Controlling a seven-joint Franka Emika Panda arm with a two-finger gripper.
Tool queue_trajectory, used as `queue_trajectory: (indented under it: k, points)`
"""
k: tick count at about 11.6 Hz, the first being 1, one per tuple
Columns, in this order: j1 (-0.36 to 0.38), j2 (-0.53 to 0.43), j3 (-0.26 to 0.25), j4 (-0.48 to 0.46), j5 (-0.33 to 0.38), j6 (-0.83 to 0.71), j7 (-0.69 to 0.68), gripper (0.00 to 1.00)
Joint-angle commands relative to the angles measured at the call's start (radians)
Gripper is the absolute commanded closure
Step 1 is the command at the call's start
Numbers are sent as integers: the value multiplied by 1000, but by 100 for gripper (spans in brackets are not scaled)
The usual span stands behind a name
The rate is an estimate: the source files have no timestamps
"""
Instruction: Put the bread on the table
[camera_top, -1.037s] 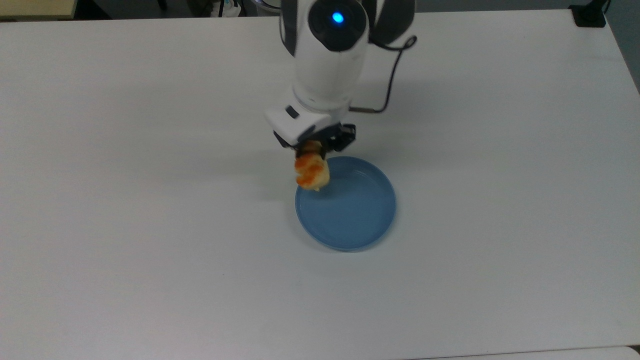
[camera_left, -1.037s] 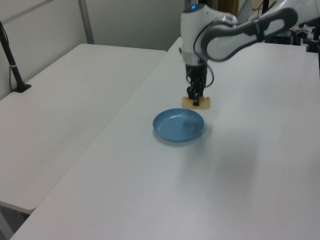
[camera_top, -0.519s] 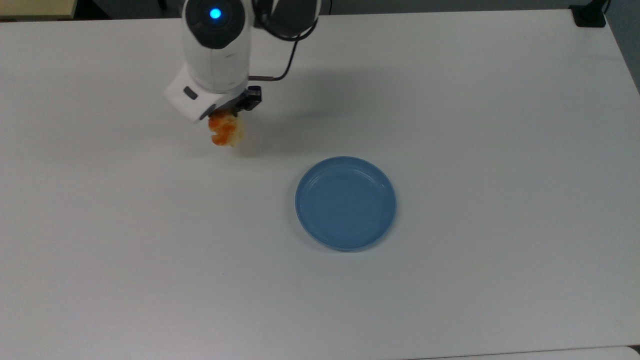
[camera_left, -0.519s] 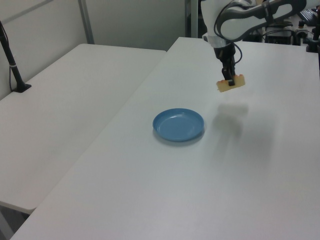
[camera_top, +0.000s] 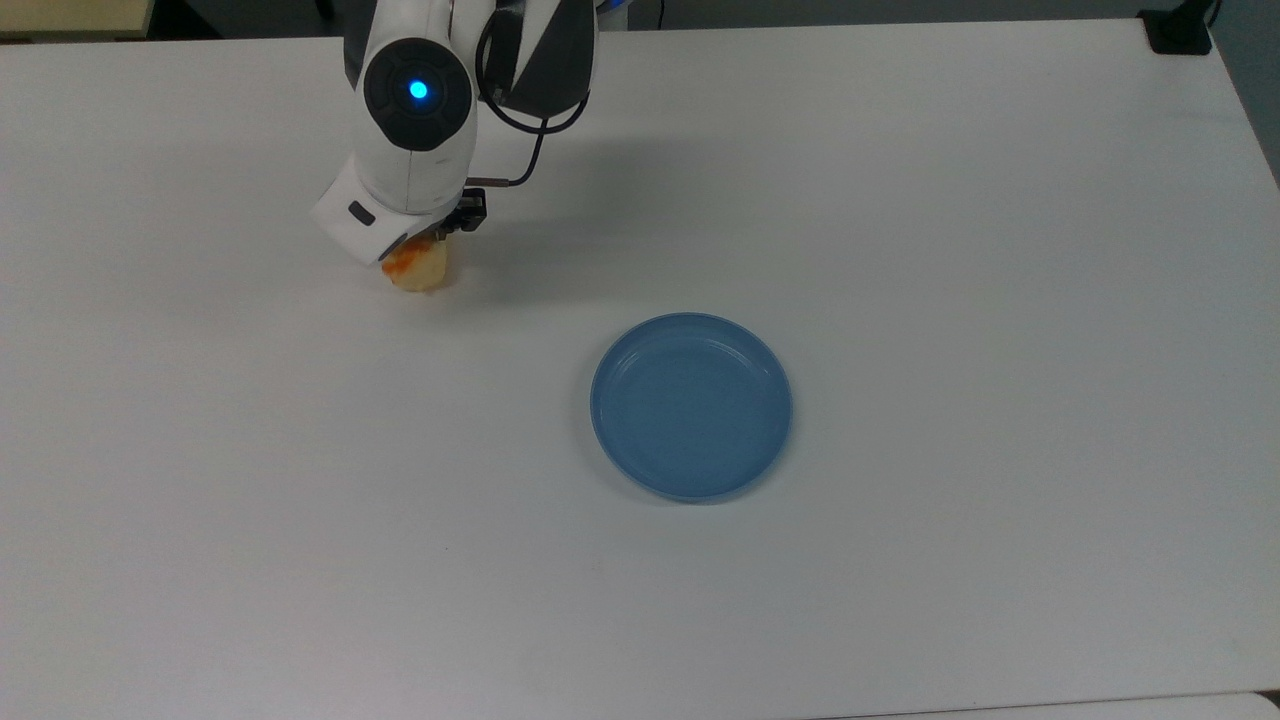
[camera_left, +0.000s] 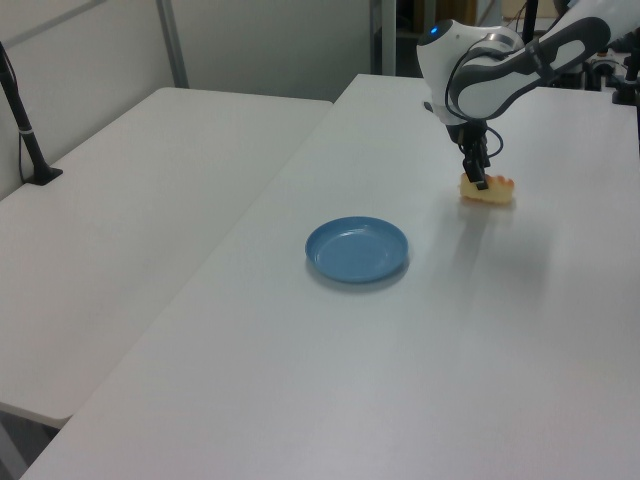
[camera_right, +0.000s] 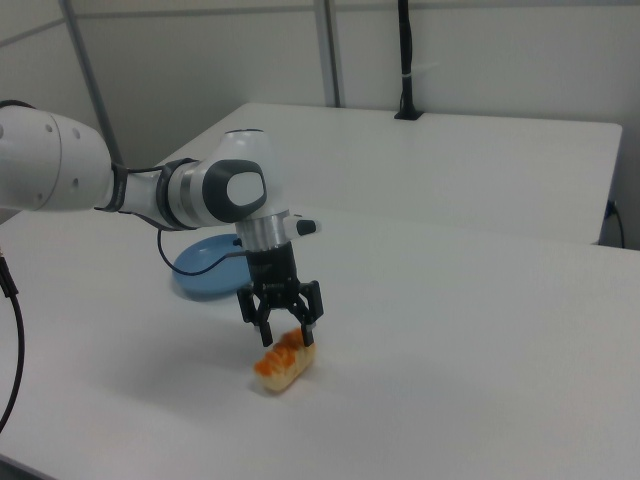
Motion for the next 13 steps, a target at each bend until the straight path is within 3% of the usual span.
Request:
queue_trajectory:
  k: [1,3,6,7,9,10,13]
  points:
    - [10,-35,-19,9,-17,3,4,0]
    - [13,-89,-19,98,9,-85,7,0]
    - [-17,-272,8,169,226,-165,65,0]
    - [-46,-314,60,169,245,-168,119,0]
    - [-144,-339,216,169,224,-196,226,0]
    - [-169,-348,237,169,224,-207,219,0]
    - [-178,-347,234,169,225,-204,213,0]
